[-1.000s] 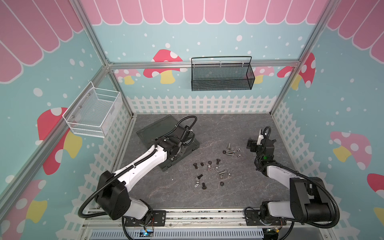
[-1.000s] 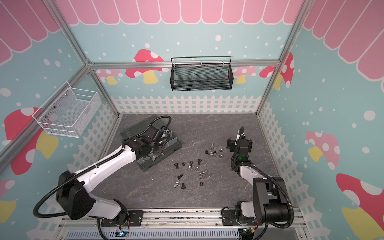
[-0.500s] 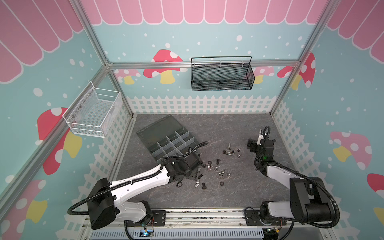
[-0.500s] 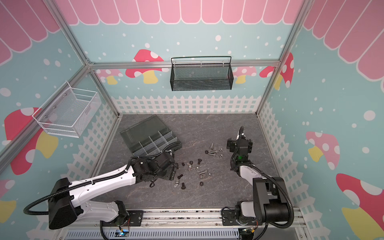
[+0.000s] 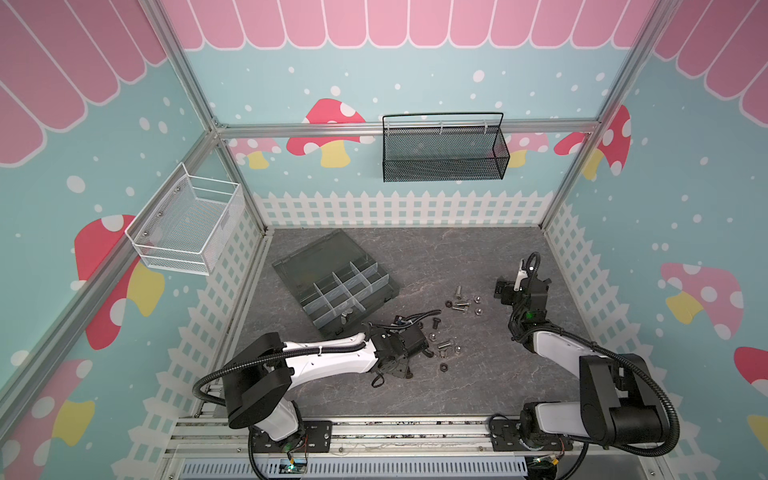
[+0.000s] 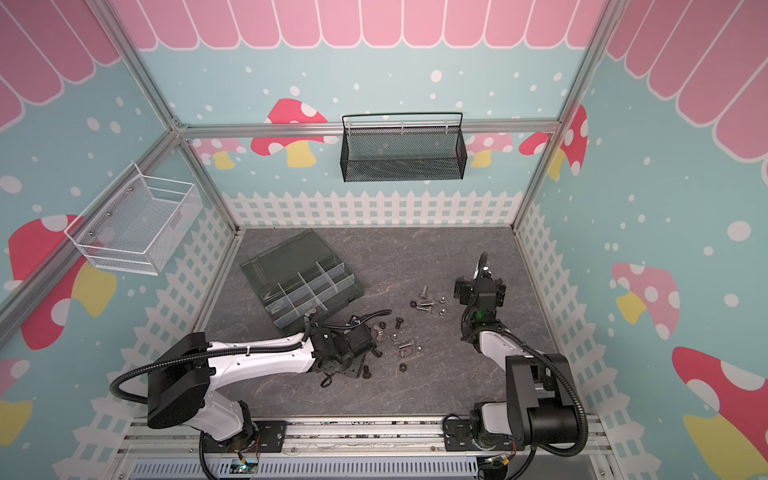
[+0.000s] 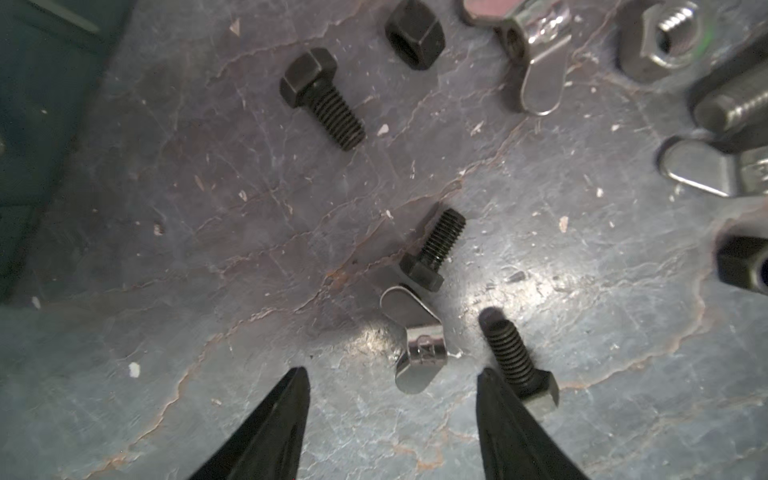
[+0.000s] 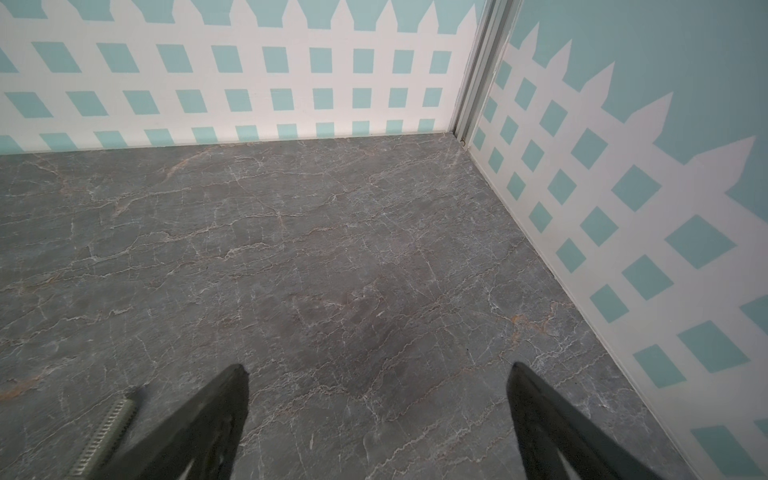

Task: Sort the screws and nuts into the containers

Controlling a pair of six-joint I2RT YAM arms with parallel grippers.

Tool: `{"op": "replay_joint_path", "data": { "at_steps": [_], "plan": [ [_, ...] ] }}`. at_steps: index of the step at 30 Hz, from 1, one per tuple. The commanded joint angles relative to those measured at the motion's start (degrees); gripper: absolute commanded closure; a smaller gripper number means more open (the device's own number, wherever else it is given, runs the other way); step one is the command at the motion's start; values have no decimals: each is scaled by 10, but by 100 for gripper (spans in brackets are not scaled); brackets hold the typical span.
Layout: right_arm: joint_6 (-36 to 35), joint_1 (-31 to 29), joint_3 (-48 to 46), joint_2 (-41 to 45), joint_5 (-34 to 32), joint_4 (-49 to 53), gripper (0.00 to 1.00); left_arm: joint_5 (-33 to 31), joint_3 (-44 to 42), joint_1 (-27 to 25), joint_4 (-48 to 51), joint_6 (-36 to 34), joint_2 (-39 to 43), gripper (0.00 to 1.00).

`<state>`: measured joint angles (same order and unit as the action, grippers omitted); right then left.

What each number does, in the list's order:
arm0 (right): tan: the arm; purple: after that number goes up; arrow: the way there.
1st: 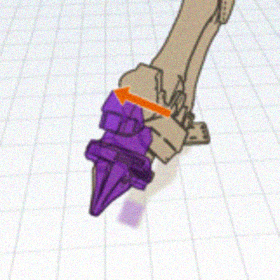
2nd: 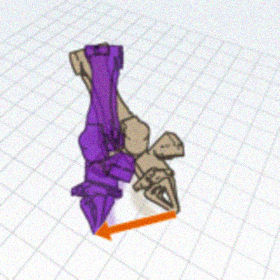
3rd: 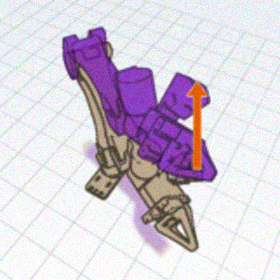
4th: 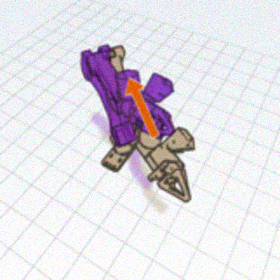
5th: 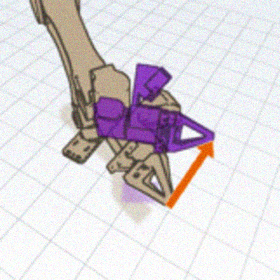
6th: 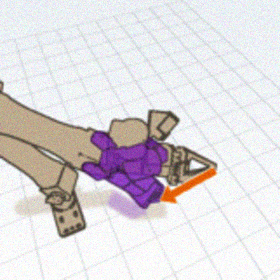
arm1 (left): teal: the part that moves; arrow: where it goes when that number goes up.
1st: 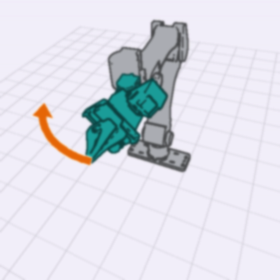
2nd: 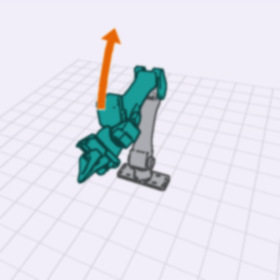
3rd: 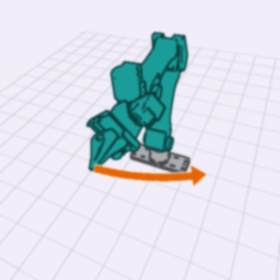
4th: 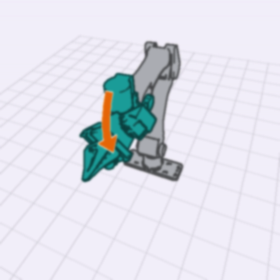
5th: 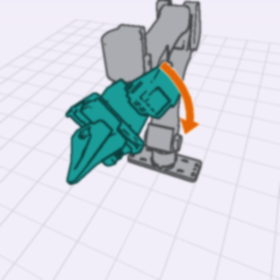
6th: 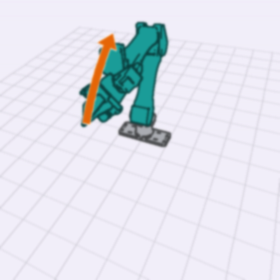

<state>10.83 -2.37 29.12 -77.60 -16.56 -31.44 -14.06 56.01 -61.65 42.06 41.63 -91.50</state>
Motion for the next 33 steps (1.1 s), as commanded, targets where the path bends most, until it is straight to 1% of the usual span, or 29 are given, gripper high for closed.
{"op": "replay_joint_path", "data": {
  "at_steps": [1,9,20,28,33],
  "plan": [
    [2,-4,13,4,-9,-2,2,11,4,-3,-20,11,-9,39],
    [1,-5,14,6,-10,-2,2,34,7,-3,-40,-3,-47,44],
    [1,-5,14,5,-10,-2,2,37,-12,-2,-40,11,-55,59],
    [-1,-5,15,2,-9,-2,2,31,-9,2,-44,7,-72,59],
    [-1,-6,16,0,-5,-2,2,33,-7,3,-45,3,-85,63]
  ]
}}
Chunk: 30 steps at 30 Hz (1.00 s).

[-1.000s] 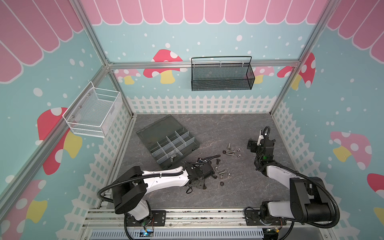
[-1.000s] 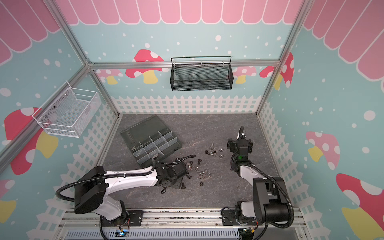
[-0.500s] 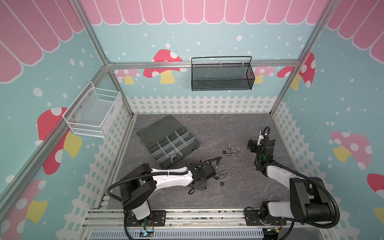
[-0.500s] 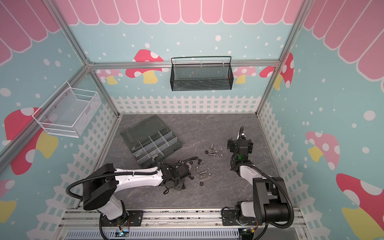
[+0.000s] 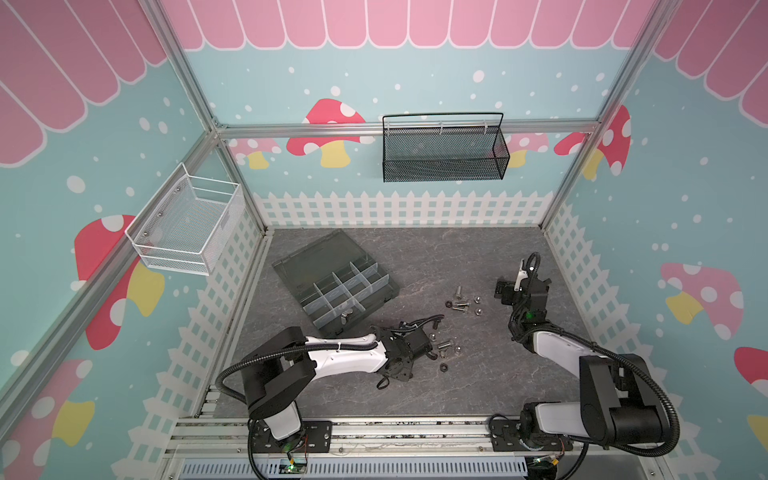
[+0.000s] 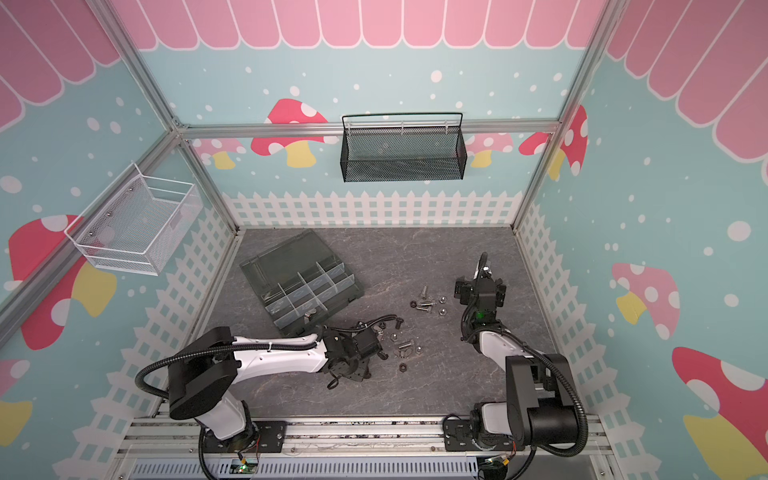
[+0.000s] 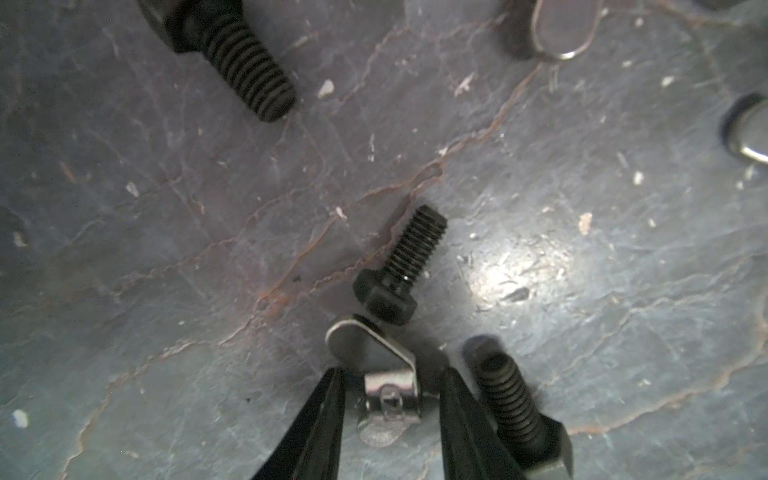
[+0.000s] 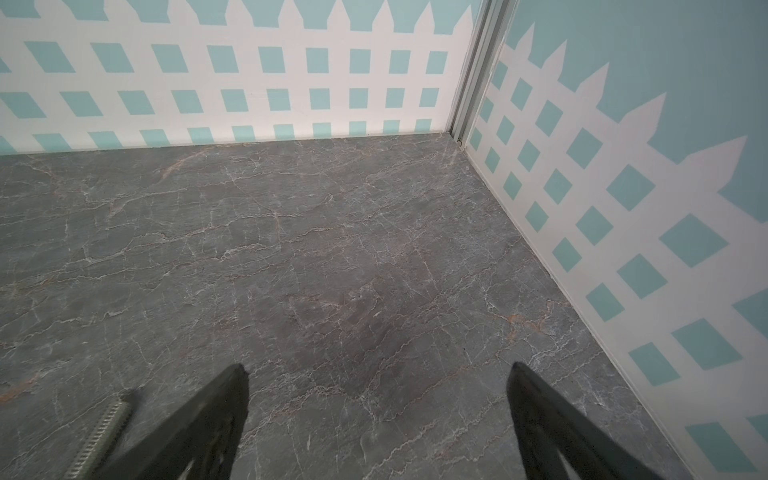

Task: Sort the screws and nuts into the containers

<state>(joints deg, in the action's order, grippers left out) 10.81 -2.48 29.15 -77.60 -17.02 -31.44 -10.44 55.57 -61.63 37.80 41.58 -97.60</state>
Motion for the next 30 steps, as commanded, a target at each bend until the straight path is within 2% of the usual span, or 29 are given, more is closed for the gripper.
{"op": "replay_joint_path", "data": {
  "at_steps": [1,16,24,30],
  "plan": [
    [-1,-5,17,-2,0,-2,2,-3,-3,2,-3,4,-25,64],
    [0,-6,14,2,-4,-2,2,-10,-41,4,-12,34,4,89],
    [-1,-7,14,4,-3,-2,2,-28,-61,14,-12,46,41,98],
    [1,-8,14,4,-4,-2,2,-46,-89,48,-10,46,102,100]
  ]
}}
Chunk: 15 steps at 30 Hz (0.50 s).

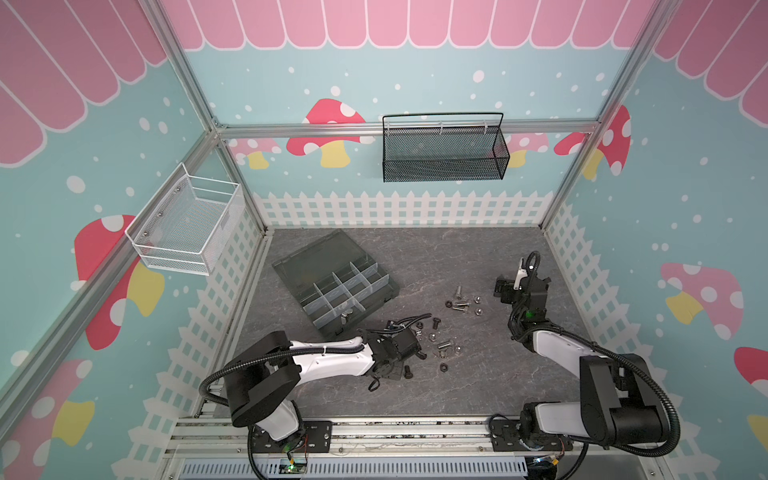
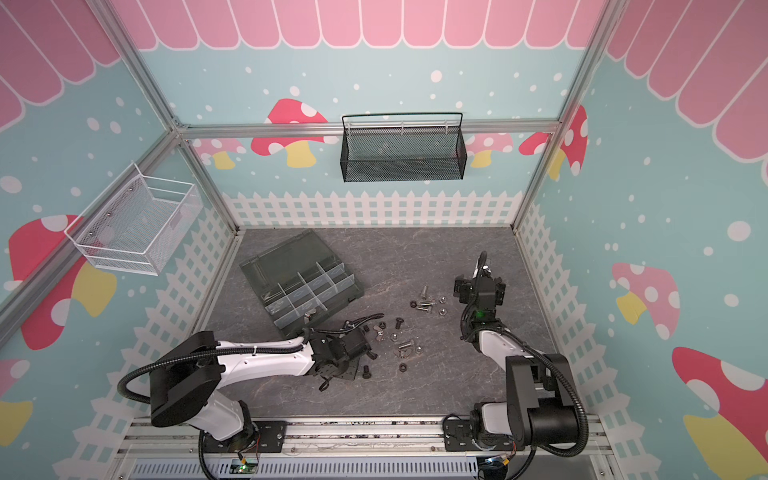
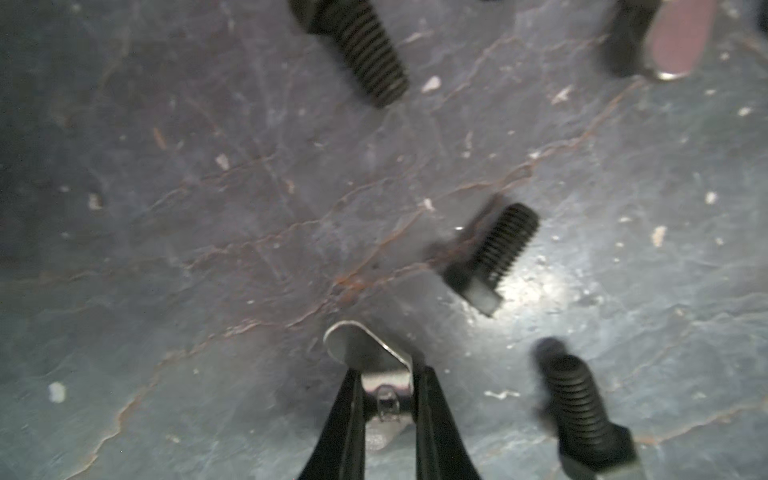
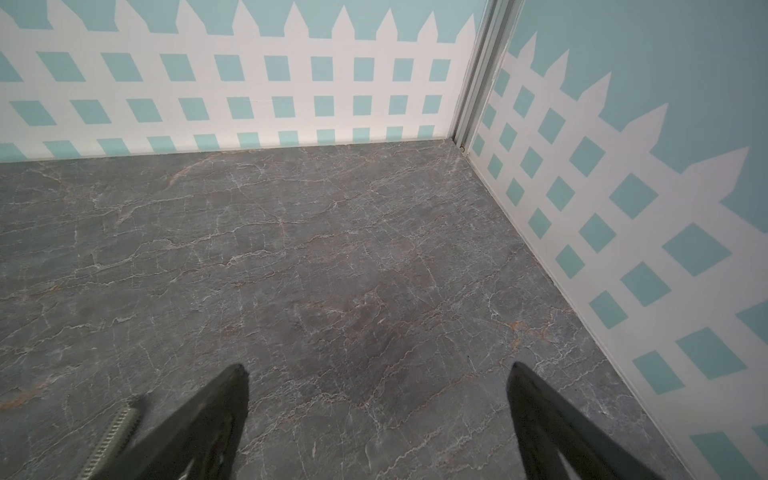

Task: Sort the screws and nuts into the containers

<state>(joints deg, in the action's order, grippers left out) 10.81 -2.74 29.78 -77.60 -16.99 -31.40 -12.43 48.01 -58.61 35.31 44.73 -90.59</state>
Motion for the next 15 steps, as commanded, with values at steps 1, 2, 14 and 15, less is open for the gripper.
{"op": "replay_joint_path", "data": {
  "at_steps": [1,2,14,15],
  "plan": [
    [3,-6,9,5,-3,2,2,-29,-19,27,16,13,44,100],
    [7,-6,13,5,-3,11,2,-33,-26,38,17,11,60,100],
    [57,-32,89,-14,-38,144,2,-86,-37,226,-9,-96,261,100],
    [60,-37,95,-16,-44,155,2,-82,-36,251,-15,-111,270,100]
  ]
}}
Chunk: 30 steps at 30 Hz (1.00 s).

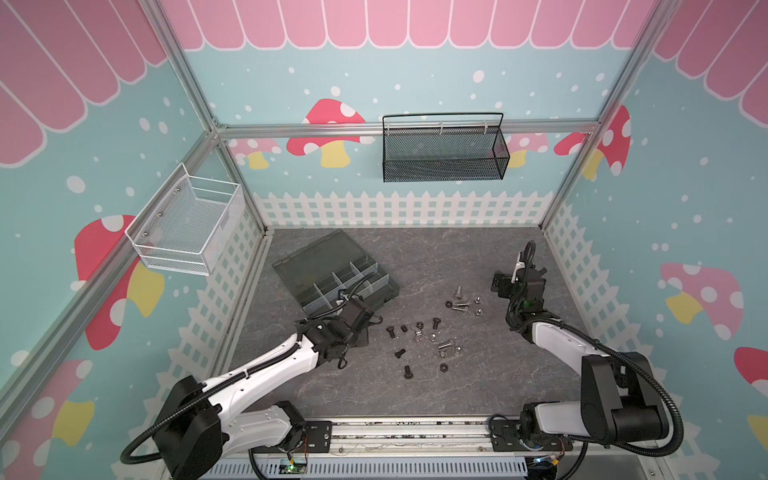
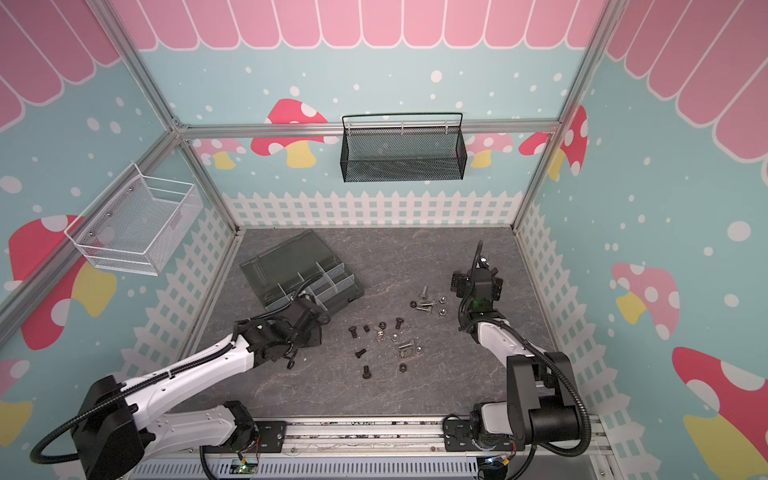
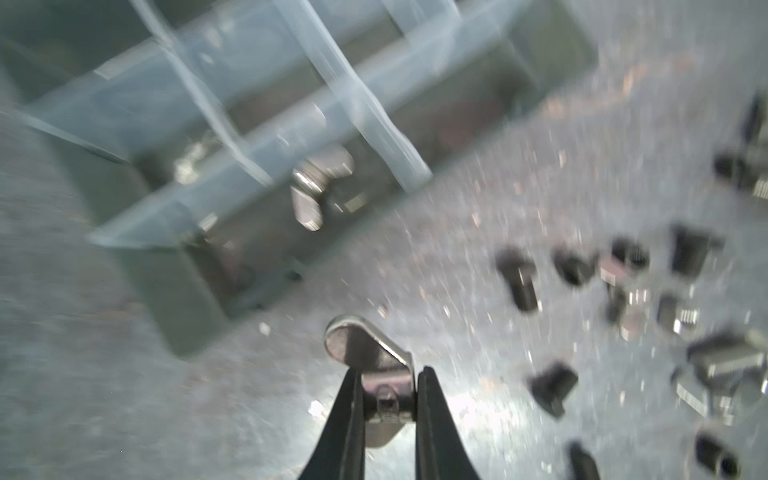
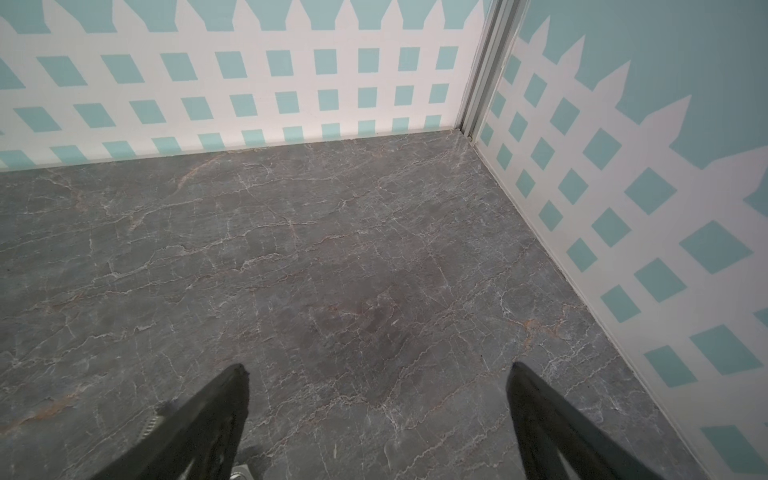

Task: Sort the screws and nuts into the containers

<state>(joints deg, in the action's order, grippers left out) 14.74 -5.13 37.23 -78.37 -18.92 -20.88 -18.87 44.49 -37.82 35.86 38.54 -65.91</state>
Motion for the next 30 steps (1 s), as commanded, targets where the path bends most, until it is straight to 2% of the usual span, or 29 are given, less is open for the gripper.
{"op": "replay_joint_path", "data": {
  "at_steps": [1,5,6,10,18,23,30],
  "plan": [
    [23,-18,25,-9,-30,58,2,-15,0,67,-22,-60,27,100],
    [35,-45,50,-8,-58,103,2,2,7,140,-36,-111,26,100],
    [41,-51,57,-6,-63,118,2,27,7,171,-43,-122,19,100],
    [83,-75,82,1,-75,189,2,73,4,219,-73,-156,-14,100],
    [161,-108,131,8,-34,354,2,144,-13,225,-145,-206,-65,100],
    [187,-114,120,37,10,394,2,165,-14,225,-174,-238,-96,99],
    [195,-125,125,46,83,436,1,200,-3,224,-184,-260,-128,92]
  ]
}}
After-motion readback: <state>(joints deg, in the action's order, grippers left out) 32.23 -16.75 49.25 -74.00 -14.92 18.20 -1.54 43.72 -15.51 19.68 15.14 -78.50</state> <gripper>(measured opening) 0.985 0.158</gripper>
